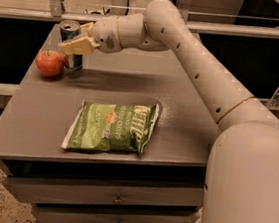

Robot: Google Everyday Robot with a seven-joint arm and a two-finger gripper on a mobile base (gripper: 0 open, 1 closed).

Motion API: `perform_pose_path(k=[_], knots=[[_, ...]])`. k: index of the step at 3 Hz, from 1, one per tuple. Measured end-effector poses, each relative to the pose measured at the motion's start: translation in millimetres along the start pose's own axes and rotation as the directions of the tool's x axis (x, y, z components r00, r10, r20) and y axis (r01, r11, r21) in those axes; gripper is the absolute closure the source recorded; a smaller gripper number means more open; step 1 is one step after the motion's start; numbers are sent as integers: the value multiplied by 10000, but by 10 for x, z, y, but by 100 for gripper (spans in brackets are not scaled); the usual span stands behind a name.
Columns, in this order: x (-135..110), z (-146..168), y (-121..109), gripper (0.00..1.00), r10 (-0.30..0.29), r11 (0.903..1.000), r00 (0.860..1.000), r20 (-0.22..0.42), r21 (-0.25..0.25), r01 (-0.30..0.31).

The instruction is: Move redbull can near apple

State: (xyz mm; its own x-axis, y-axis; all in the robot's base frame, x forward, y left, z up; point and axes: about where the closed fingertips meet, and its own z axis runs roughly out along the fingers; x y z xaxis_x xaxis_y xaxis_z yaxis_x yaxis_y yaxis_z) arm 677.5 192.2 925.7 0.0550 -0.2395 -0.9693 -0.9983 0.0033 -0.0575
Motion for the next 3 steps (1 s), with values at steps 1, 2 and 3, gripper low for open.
perform_pose_path(k=[1,2,3], knots=[[81,103,45,38,-274,9994,9996,6,-208,274],[143,122,47,15,-486,9985,9988,-81,-251,484],[166,81,18,0,-747,9970,9970,-206,-243,742]])
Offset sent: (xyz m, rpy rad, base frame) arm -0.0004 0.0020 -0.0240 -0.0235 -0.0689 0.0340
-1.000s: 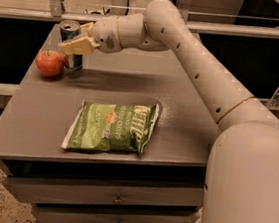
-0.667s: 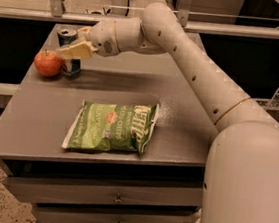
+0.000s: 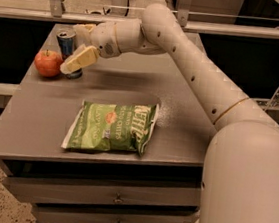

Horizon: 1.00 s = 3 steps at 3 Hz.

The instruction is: Move redbull can near apple

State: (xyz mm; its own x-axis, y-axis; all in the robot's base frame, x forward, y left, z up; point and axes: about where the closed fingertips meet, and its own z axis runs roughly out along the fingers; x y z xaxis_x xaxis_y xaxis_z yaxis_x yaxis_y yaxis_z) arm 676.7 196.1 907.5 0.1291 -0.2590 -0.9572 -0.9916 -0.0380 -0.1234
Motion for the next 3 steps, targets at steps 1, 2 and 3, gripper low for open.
perform_pose_path(k=[1,2,3], knots=[[0,-108,-35,0,-210,9997,9996,-184,101,212],[-59,-769,-142,0,-416,9926,9940,-1008,1093,526],[-119,-1065,-182,0,-513,9857,9903,-1294,1530,710]])
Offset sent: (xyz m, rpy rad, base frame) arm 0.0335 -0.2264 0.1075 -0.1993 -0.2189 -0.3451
